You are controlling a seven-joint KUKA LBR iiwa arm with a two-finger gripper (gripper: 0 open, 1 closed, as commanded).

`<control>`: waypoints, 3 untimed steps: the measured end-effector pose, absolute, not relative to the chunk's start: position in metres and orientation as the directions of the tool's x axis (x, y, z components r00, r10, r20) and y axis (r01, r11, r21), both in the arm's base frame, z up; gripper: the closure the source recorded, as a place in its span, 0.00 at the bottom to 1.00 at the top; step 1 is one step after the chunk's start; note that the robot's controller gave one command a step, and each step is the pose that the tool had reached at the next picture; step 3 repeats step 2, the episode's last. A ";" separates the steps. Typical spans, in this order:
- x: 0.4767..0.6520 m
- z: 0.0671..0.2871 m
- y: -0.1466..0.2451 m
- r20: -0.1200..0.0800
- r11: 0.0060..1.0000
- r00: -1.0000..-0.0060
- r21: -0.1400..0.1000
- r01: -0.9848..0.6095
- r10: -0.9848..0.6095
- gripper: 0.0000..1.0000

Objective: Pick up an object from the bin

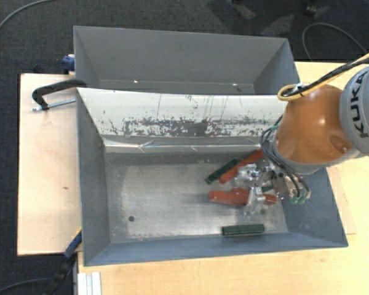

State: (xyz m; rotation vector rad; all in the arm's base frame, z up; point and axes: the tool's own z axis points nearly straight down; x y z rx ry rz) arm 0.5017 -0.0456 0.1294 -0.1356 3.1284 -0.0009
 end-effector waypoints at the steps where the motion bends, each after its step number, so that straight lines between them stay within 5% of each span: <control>1: 0.504 0.159 -0.045 -0.009 0.996 -0.996 -0.001 -0.087 -0.087 1.00; 2: 0.506 0.185 -0.044 -0.009 0.996 -0.996 -0.001 -0.087 -0.087 1.00; 3: 0.506 0.185 -0.044 -0.009 0.996 -0.996 -0.001 -0.087 -0.087 1.00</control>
Offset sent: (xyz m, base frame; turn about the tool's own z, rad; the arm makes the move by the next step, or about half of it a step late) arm 0.0001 0.0001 0.0271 0.0000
